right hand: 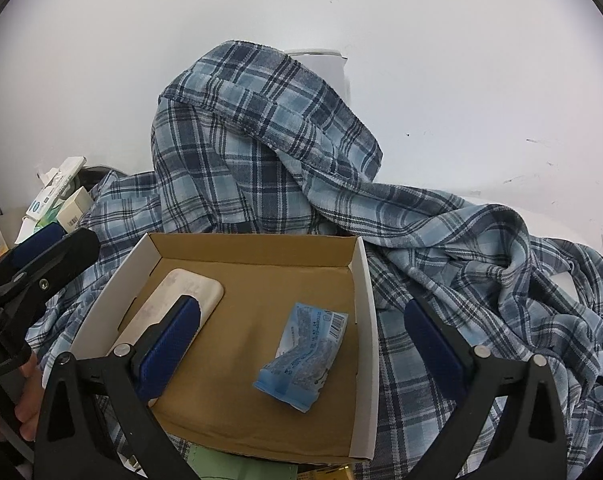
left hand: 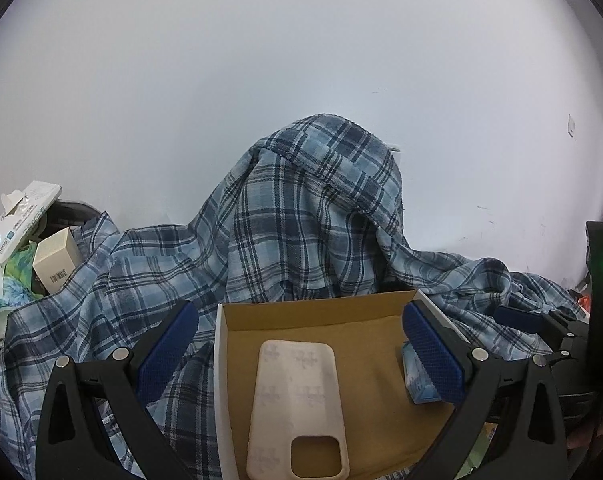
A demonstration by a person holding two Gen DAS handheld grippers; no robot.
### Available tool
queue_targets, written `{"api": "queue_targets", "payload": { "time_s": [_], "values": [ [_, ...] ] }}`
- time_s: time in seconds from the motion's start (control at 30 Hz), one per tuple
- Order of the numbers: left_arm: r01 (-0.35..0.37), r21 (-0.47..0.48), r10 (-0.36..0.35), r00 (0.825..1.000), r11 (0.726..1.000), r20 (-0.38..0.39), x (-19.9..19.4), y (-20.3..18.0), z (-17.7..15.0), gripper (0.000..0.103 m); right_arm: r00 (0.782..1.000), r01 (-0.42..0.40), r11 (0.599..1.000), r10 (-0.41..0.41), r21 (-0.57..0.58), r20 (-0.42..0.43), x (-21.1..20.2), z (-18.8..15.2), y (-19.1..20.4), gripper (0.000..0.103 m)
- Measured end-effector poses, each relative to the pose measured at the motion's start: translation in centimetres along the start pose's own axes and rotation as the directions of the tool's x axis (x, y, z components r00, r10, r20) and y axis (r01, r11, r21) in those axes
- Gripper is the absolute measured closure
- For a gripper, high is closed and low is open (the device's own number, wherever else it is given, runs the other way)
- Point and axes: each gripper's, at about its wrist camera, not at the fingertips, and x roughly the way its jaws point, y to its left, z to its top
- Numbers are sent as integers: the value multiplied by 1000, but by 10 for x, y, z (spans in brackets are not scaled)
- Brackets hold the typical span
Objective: Organize soft objects
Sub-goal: 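Lift both tools away from the box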
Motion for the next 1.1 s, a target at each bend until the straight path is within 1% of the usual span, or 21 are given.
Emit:
{"api": "queue_targets", "payload": {
  "time_s": [0.13, 0.2, 0.23, 0.37, 0.43, 0.53, 0.63, 0.7, 0.83, 0.9, 1.0, 1.1],
  "values": [
    [5, 11, -5, 1000, 1000, 18, -12, -5, 8, 0, 1000, 8, 1000, -8, -7, 15, -4, 2, 1, 1],
    [-30, 7, 30, 999, 1000, 32, -21, -11, 18, 0, 999, 14, 1000, -13, -12, 37, -12, 7, 1, 1],
    [-55, 9, 55, 997, 998, 53, -30, -16, 24, 0, 999, 15, 1000, -15, -13, 48, -17, 9, 1, 1],
    [-65, 38, 60, 991, 997, 119, -66, -29, 40, 0, 991, 37, 999, -35, -14, 132, -48, 24, 2, 1],
    [-70, 68, 60, 988, 995, 140, -87, -35, 45, 0, 984, 41, 999, -37, -16, 172, -65, 31, 3, 1],
    [-64, 85, 50, 986, 994, 159, -112, -38, 46, 0, 974, 46, 999, -40, -20, 225, -93, 37, 5, 1],
    [-53, 86, 39, 986, 995, 159, -130, -39, 40, 0, 964, 50, 998, -39, -35, 261, -119, 34, 9, 1],
    [-48, 83, 35, 987, 995, 155, -138, -39, 32, 0, 958, 69, 997, -54, -43, 280, -134, 28, 12, 1],
    [-21, 59, 13, 990, 998, 140, -147, -36, 11, 0, 946, 95, 994, -74, -52, 316, -158, 6, 19, 1],
    [-28, 58, 21, 992, 998, 125, -150, -35, -2, 0, 947, 86, 996, -69, -40, 315, -166, -7, 21, 1],
    [-29, 49, 22, 990, 998, 138, -159, -31, -21, 0, 959, 30, 999, -25, -13, 281, -168, -25, 20, 1],
    [-21, 53, 14, 991, 998, 133, -161, -29, -35, 0, 959, 40, 999, -35, -11, 283, -170, -44, 22, 1]
  ]
}}
